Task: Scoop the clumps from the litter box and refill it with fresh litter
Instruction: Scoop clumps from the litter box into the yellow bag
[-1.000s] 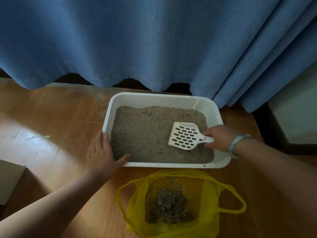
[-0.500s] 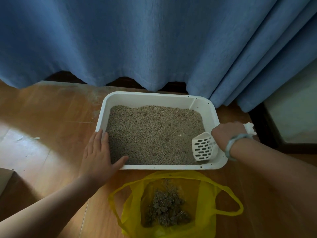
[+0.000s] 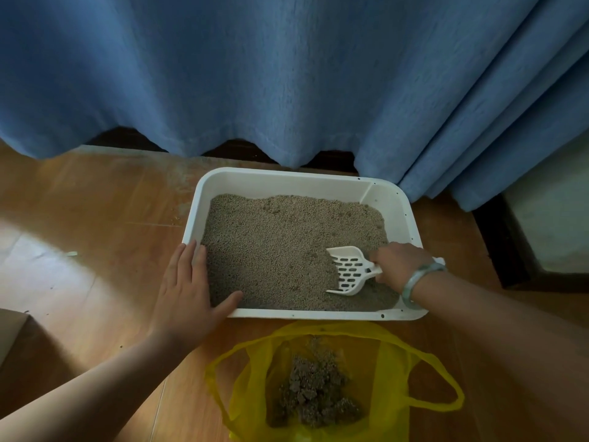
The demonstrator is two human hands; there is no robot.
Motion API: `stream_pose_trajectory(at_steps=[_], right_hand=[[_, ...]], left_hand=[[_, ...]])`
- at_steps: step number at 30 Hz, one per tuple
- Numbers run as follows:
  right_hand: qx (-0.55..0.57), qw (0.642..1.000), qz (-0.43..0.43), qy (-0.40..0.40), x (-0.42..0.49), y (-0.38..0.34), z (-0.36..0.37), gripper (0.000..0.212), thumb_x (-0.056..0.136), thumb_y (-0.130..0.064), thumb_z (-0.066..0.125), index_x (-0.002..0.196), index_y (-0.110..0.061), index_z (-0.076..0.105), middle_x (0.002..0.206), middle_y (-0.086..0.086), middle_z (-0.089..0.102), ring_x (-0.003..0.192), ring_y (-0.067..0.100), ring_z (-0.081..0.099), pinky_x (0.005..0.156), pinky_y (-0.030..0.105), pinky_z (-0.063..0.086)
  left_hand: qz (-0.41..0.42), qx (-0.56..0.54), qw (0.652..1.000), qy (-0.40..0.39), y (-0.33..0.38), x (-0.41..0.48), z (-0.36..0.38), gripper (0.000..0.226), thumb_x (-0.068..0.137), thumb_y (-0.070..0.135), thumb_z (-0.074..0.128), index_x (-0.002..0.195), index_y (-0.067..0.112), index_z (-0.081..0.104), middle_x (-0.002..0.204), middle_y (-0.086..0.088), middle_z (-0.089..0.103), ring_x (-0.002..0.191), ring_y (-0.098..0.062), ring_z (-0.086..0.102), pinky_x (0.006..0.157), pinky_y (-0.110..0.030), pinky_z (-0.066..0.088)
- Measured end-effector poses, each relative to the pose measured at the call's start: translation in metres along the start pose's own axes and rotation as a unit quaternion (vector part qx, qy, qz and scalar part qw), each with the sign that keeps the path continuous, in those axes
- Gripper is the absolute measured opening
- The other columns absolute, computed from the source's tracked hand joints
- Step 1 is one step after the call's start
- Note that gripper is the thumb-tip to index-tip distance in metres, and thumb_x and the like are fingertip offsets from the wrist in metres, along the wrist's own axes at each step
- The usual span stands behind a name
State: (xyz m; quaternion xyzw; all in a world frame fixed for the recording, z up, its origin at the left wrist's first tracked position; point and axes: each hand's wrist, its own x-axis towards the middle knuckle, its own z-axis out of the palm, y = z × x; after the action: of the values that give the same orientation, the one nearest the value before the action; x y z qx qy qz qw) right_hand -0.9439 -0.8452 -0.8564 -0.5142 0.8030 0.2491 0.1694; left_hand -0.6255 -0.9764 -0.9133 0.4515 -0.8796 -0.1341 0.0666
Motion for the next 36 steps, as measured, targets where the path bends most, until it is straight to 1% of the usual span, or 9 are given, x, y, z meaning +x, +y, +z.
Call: stream_pose_trajectory(at_steps=[6, 11, 15, 20, 24, 26, 28, 31, 36], right_hand=[[0.044, 0.998, -0.027, 0.019, 0.015, -0.023, -0.009, 0.022, 0.084, -0.021, 0.065, 0.106, -0.02, 0.064, 0.084, 0.0, 0.059, 0.073, 0.019, 0.055, 0.062, 0.028, 0.041], [0.141, 0.987, -0.058, 0.059, 0.02, -0.039, -0.009, 0.024, 0.087, -0.026, 0.062, 0.111, -0.021, 0.061, 0.101, 0.001, 0.064, 0.088, 0.019, 0.059, 0.074, 0.029, 0.046], [0.178, 0.979, -0.055, 0.081, 0.02, -0.044, -0.003, 0.024, 0.087, -0.029, 0.062, 0.111, -0.024, 0.06, 0.106, -0.003, 0.062, 0.087, 0.013, 0.052, 0.07, 0.024, 0.034], [0.265, 0.959, -0.065, 0.08, 0.025, -0.045, 0.011, 0.029, 0.084, -0.028, 0.066, 0.113, -0.025, 0.061, 0.107, -0.001, 0.062, 0.094, 0.016, 0.054, 0.077, 0.028, 0.04], [0.366, 0.925, -0.048, 0.086, 0.021, -0.036, 0.017, 0.023, 0.084, -0.022, 0.067, 0.106, -0.026, 0.063, 0.094, -0.002, 0.062, 0.075, 0.012, 0.057, 0.063, 0.025, 0.042], [0.392, 0.915, -0.036, 0.09, 0.021, -0.029, 0.012, 0.021, 0.085, -0.018, 0.066, 0.105, -0.026, 0.062, 0.086, -0.005, 0.064, 0.066, 0.012, 0.06, 0.054, 0.022, 0.044], [0.345, 0.932, -0.028, 0.105, 0.026, -0.021, 0.003, 0.021, 0.086, -0.019, 0.064, 0.107, -0.024, 0.062, 0.089, -0.004, 0.064, 0.071, 0.013, 0.058, 0.058, 0.023, 0.041], [0.233, 0.964, -0.011, 0.128, 0.041, -0.015, -0.011, 0.022, 0.088, -0.025, 0.062, 0.109, -0.021, 0.063, 0.095, 0.001, 0.065, 0.08, 0.016, 0.054, 0.069, 0.027, 0.04], [0.081, 0.99, 0.011, 0.119, 0.063, -0.021, -0.041, 0.016, 0.091, -0.026, 0.056, 0.104, -0.019, 0.063, 0.093, 0.004, 0.063, 0.077, 0.02, 0.057, 0.066, 0.029, 0.045]], left_hand=[[0.008, -0.004, 1.0, 0.004, 0.0, 0.0, 0.0, 0.101, 0.073, 0.073, 0.035, 0.146, 0.003, 0.026, 0.151, -0.017, 0.027, 0.143, -0.03, 0.015, 0.115, -0.047, 0.019], [0.014, 0.001, 1.0, -0.003, -0.001, 0.002, 0.002, 0.103, 0.077, 0.08, 0.02, 0.145, 0.003, 0.026, 0.151, -0.016, 0.028, 0.142, -0.03, 0.016, 0.115, -0.046, 0.02], [0.015, -0.001, 1.0, 0.009, -0.002, 0.001, 0.003, 0.098, 0.076, 0.072, 0.036, 0.145, 0.002, 0.027, 0.15, -0.017, 0.03, 0.142, -0.03, 0.018, 0.114, -0.047, 0.021], [0.002, -0.024, 1.0, 0.015, -0.001, 0.001, 0.002, 0.1, 0.073, 0.069, 0.041, 0.146, 0.004, 0.023, 0.152, -0.018, 0.024, 0.142, -0.03, 0.016, 0.114, -0.045, 0.019], [-0.035, -0.051, 0.998, 0.021, 0.0, 0.0, 0.002, 0.107, 0.069, 0.07, 0.041, 0.149, 0.005, 0.013, 0.156, -0.017, 0.011, 0.144, -0.03, 0.009, 0.114, -0.04, 0.012], [-0.059, -0.061, 0.996, 0.016, 0.003, 0.004, 0.0, 0.106, 0.073, 0.066, 0.05, 0.149, 0.004, 0.009, 0.157, -0.018, 0.006, 0.145, -0.03, 0.006, 0.115, -0.038, 0.01], [-0.081, -0.064, 0.995, 0.012, 0.006, 0.011, -0.003, 0.104, 0.078, 0.054, 0.063, 0.149, 0.002, 0.007, 0.157, -0.018, 0.007, 0.145, -0.029, 0.006, 0.118, -0.038, 0.011], [-0.092, -0.049, 0.994, 0.016, 0.006, 0.022, -0.01, 0.102, 0.08, 0.049, 0.065, 0.149, 0.001, 0.006, 0.155, -0.018, 0.016, 0.144, -0.03, 0.012, 0.117, -0.039, 0.014], [-0.101, -0.049, 0.994, 0.012, 0.002, 0.036, -0.013, 0.102, 0.079, 0.05, 0.065, 0.149, 0.004, 0.006, 0.153, -0.015, 0.024, 0.142, -0.03, 0.018, 0.116, -0.04, 0.017]])
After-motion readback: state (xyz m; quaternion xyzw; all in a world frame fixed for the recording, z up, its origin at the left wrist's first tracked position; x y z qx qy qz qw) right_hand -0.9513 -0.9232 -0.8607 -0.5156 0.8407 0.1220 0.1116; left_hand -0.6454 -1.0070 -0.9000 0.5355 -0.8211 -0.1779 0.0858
